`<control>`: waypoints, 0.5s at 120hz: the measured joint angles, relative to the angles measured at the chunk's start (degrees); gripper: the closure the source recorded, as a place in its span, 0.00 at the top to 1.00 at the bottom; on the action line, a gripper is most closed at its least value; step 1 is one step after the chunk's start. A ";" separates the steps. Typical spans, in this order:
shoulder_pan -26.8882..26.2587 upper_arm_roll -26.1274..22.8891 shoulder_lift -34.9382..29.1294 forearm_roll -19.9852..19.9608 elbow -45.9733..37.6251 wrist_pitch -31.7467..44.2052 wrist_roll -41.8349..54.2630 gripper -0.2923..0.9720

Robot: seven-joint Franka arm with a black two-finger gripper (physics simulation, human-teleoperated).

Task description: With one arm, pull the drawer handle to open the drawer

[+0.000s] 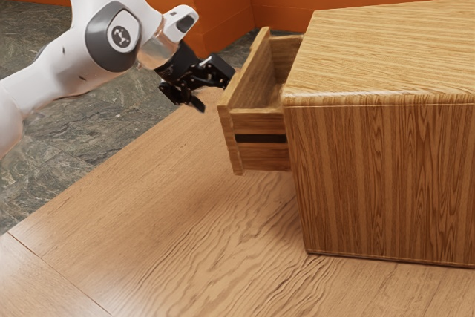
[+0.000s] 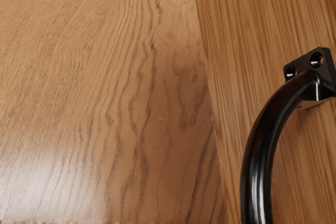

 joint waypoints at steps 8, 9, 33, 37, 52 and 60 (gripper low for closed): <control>0.70 -0.02 -1.13 -0.01 -1.37 0.02 0.12 0.77; 0.79 -0.02 -1.27 -0.01 -1.51 0.02 0.14 0.77; 2.85 0.69 -5.91 -0.05 -5.59 0.64 0.55 0.77; 2.94 1.38 -6.53 -0.02 -5.76 0.65 0.62 0.77; 3.95 2.72 -8.45 3.98 -4.77 -1.71 0.84 0.77; 4.48 2.25 -8.80 10.04 -3.25 -5.04 0.93 0.77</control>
